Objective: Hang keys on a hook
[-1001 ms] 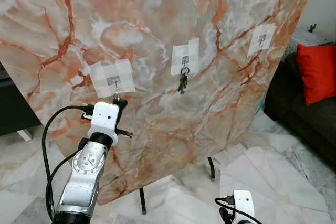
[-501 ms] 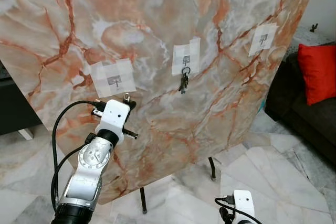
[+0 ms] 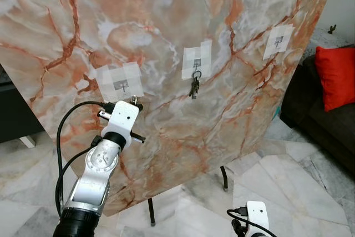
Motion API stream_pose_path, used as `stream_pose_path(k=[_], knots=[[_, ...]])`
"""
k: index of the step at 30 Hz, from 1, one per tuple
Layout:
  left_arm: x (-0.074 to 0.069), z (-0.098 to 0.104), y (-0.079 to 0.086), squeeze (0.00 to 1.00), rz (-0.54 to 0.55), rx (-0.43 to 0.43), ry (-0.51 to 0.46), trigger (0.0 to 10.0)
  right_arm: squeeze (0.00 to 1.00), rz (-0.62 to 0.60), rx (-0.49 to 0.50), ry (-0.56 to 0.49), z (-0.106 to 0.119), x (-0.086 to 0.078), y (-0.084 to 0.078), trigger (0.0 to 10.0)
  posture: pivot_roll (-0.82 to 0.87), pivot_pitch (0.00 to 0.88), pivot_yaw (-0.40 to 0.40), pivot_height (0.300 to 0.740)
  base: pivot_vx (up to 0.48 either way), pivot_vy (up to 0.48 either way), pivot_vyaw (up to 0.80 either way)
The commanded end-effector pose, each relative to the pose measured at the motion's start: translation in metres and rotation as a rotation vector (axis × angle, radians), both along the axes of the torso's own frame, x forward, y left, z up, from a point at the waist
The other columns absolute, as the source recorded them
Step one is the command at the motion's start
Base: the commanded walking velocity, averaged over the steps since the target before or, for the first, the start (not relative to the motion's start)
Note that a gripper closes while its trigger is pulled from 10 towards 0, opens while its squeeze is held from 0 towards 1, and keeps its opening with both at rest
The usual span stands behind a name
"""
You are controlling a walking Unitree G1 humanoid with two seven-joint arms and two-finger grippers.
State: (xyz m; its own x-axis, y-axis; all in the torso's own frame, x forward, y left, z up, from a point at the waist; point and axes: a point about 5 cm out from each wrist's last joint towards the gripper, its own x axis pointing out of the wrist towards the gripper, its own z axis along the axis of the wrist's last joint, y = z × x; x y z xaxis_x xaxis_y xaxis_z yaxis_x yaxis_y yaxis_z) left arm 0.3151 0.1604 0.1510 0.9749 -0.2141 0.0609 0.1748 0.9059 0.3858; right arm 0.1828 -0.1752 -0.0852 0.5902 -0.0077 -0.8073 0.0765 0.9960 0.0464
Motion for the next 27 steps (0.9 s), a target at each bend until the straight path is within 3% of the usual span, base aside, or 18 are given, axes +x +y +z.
stream_pose_path(k=[1,11,27], knots=[[0.002,0.002,0.000,0.00,0.004,0.031,0.021,10.0,0.00,-0.010,0.000,0.009,-0.001,-0.002,-0.001,10.0,0.09,0.000,-0.047,0.740,0.000,0.000,0.00],[0.000,0.006,0.011,0.00,0.090,0.033,0.121,10.0,0.00,-0.009,0.001,0.009,-0.001,-0.002,-0.001,10.0,0.09,0.000,-0.047,0.740,0.000,0.000,0.00],[-0.003,0.030,0.008,0.00,0.117,0.016,0.101,10.0,0.00,-0.006,0.002,0.009,-0.001,-0.001,0.000,10.0,0.10,0.000,-0.046,0.740,0.000,0.000,0.00]])
